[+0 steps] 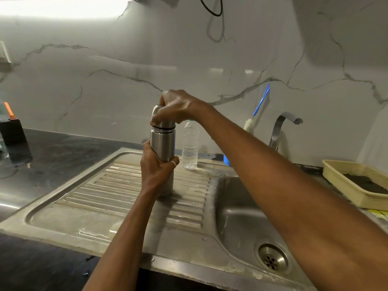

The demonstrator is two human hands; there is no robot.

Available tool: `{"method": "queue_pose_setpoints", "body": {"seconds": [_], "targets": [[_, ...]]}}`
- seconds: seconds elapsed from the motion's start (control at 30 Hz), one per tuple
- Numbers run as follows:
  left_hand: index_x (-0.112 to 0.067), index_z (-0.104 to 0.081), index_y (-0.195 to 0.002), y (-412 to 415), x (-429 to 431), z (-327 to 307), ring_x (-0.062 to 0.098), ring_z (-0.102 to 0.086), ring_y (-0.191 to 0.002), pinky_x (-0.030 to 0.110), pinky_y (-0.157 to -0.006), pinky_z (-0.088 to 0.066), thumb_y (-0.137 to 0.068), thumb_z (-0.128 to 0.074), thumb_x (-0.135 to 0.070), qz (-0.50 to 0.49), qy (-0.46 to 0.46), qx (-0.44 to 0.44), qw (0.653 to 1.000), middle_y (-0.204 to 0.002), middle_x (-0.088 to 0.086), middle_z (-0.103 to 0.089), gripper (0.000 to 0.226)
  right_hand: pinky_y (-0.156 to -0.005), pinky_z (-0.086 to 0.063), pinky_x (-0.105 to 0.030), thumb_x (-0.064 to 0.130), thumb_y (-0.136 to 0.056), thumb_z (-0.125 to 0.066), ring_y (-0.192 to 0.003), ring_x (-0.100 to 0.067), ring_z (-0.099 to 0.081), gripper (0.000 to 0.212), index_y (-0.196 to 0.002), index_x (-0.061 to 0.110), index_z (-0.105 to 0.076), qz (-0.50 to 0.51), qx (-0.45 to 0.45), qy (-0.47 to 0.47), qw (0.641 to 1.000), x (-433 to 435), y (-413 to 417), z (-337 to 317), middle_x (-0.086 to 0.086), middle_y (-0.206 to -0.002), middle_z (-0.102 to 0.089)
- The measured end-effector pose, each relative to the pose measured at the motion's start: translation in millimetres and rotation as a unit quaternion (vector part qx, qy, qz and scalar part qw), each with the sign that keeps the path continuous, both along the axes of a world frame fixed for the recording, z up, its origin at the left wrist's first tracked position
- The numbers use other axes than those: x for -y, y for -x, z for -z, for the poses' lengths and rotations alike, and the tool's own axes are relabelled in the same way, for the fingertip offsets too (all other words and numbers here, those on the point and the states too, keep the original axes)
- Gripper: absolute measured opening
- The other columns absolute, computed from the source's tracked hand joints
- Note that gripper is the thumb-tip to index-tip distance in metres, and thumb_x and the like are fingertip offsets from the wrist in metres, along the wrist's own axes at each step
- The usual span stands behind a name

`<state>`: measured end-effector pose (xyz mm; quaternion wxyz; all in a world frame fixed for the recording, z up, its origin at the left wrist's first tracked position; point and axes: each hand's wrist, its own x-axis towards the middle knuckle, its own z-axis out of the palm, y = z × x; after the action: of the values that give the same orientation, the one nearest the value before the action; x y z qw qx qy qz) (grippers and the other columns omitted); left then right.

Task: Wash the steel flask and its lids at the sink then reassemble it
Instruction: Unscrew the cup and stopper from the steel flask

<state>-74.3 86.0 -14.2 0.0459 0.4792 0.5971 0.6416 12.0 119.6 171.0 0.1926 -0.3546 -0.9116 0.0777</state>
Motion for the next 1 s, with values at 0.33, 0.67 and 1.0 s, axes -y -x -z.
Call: {"method": "queue_pose_setpoints", "body": {"seconds": [0.33, 0.67, 1.0], "targets": [[-0.007, -0.041, -0.133, 13.2, 2.3, 1.8, 0.020, -0.056, -0.097, 0.016, -0.070, -0.040, -0.073, -0.088, -0.011, -0.017, 0.001, 0.027, 0.999, -0.110, 0.004, -0.053, 0.076, -0.090, -0.059, -0.039, 0.028, -0.092, -0.068, -0.106, -0.024, -0.063, 0.041, -0.128, 0.016, -0.053, -0.015, -0.119, 0.159, 0.980, -5.8, -45.0, 9.9, -0.008, -0.116, -0.060], [-0.005, -0.042, -0.132, 10.7, 5.5, 0.3, 0.020, -0.055, -0.098, 0.025, -0.077, -0.044, -0.072, -0.088, -0.010, -0.030, 0.007, 0.027, 0.999, -0.110, 0.004, -0.053, 0.075, -0.098, -0.054, -0.044, 0.033, -0.086, -0.075, -0.114, -0.027, -0.060, 0.057, -0.132, 0.021, -0.044, 0.047, -0.228, 0.259, 0.937, -20.8, -67.5, 133.7, -0.010, -0.123, -0.059], [-0.006, -0.042, -0.134, 15.8, 5.1, 2.1, 0.019, -0.055, -0.099, 0.017, -0.071, -0.041, -0.073, -0.088, -0.012, -0.039, 0.005, 0.034, 0.999, -0.111, 0.004, -0.053, 0.077, -0.096, -0.051, -0.034, 0.033, -0.079, -0.079, -0.124, -0.025, -0.052, 0.080, -0.148, 0.018, -0.042, 0.076, -0.119, 0.217, 0.966, -16.3, -65.2, 187.4, -0.011, -0.145, -0.049]]}}
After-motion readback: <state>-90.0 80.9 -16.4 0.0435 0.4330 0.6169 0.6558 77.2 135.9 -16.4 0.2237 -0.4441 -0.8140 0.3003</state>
